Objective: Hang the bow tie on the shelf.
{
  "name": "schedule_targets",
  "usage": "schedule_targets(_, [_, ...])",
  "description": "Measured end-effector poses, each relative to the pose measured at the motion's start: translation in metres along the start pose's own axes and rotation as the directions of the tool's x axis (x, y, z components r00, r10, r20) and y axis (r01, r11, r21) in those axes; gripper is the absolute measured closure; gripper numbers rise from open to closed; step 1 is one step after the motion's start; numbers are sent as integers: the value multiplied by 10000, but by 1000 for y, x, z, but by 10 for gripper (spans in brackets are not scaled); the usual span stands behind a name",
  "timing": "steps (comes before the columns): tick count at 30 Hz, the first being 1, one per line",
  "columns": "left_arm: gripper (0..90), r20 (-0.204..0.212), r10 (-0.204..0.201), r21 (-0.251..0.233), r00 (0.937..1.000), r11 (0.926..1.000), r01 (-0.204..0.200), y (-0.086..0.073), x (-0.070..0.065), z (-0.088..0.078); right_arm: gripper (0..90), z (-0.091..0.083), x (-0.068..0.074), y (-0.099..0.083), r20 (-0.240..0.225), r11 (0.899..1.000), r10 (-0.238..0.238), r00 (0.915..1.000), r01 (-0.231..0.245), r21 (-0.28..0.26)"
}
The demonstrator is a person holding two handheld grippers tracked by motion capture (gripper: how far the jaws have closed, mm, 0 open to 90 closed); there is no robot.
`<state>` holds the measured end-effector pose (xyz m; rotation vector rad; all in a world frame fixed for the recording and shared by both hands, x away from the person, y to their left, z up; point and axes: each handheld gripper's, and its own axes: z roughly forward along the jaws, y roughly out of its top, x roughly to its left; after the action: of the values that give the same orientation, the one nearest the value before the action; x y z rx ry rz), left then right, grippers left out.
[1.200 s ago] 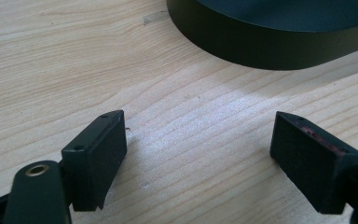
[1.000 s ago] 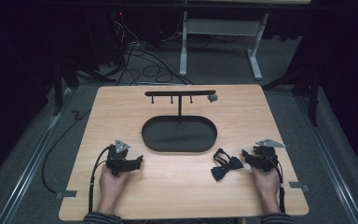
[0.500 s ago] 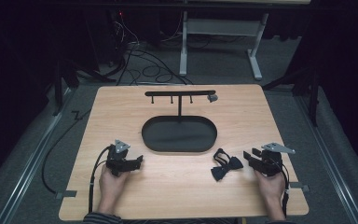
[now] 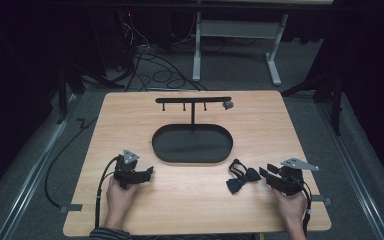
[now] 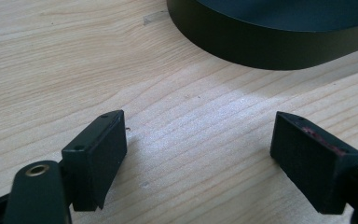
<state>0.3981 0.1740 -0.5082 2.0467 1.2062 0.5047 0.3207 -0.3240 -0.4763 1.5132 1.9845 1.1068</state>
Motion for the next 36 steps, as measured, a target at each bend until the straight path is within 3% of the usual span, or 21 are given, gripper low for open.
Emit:
schedule_targets(7, [189,13,-10,-10,10000,10000,10,0,0,0,607,0,14,5,-302,9996,-294,9991,292,-43])
schedule_targets(21, [189,46,3,11,10000,10000,-3,1,0,1,606,17,32,20,-841,9958,-907,9923,914,43])
schedule_targets(31, [189,41,7,14,10000,10000,-8,1,0,1,620,36,36,26,-908,9932,-1009,9907,1057,492])
schedule_targets(36, [189,41,9,15,10000,10000,-9,1,0,1,673,45,34,26,-869,9910,-1022,9910,1090,772])
